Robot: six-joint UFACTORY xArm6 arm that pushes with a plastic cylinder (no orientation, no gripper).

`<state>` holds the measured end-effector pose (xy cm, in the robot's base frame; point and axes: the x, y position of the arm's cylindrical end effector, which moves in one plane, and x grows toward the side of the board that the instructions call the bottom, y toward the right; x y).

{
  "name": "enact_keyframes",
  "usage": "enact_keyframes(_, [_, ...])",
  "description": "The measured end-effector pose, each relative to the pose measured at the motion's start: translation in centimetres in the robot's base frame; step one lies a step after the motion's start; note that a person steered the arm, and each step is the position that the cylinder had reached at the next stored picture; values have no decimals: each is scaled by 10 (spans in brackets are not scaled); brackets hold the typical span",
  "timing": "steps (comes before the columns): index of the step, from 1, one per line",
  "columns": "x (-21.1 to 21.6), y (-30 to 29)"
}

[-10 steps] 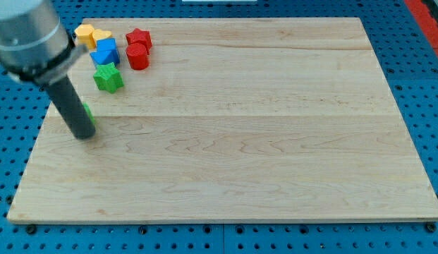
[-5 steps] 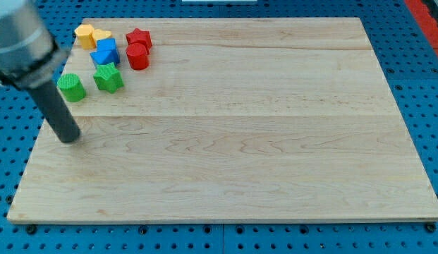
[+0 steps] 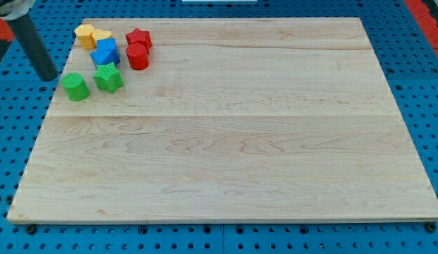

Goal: Move the green circle into the green star

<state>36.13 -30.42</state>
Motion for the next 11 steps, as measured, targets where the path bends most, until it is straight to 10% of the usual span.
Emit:
enact_keyframes(2, [68, 3])
enact_keyframes(4, [11, 30])
enact_keyframes(9, [53, 183])
enact_keyframes(11, [-23, 162])
